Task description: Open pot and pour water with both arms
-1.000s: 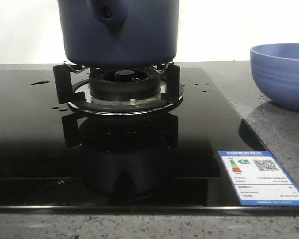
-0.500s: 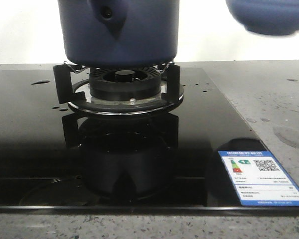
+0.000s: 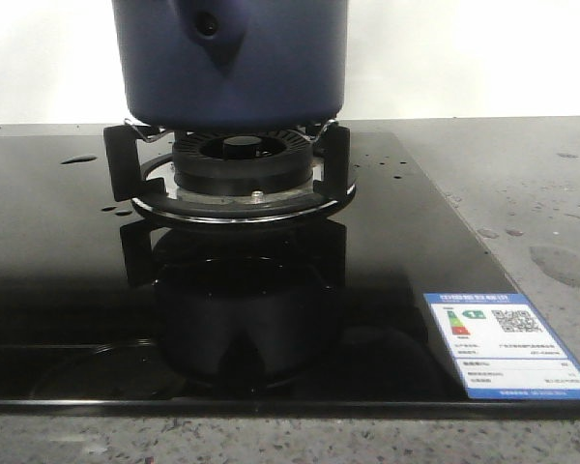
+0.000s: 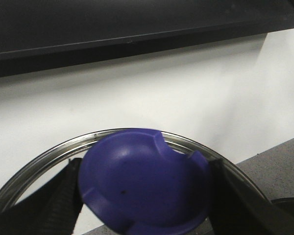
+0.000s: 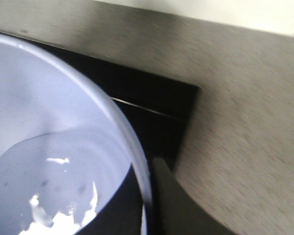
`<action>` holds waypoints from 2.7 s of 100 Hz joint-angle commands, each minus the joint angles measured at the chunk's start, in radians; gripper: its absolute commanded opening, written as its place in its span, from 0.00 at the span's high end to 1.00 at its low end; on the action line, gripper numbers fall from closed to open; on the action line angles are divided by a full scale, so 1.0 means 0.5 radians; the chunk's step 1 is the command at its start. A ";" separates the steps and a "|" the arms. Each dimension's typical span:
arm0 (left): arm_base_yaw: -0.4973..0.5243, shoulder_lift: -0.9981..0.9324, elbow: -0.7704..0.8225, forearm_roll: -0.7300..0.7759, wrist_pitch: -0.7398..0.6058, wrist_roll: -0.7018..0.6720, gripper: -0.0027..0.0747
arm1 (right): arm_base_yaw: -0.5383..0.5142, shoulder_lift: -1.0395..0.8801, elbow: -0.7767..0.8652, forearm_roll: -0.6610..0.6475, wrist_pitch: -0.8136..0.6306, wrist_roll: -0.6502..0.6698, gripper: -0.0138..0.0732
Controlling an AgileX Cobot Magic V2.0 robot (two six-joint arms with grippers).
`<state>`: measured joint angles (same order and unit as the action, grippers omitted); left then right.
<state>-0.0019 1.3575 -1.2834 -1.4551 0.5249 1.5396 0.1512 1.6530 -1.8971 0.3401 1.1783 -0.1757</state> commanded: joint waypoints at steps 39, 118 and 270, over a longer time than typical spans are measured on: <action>0.006 -0.084 -0.085 -0.132 -0.040 -0.003 0.49 | 0.273 0.128 -0.206 0.223 -0.641 -0.100 0.93; 0.006 -0.084 -0.085 -0.132 -0.040 -0.003 0.49 | 0.746 -0.263 1.158 0.137 -3.239 -0.685 0.91; 0.006 -0.084 -0.085 -0.132 -0.036 -0.003 0.49 | 0.812 -0.194 1.530 -0.309 -4.583 -0.681 0.91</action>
<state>-0.0019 1.3575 -1.2834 -1.4583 0.5142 1.5396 0.5569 1.5992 -1.1060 0.2068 -1.0311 -0.5138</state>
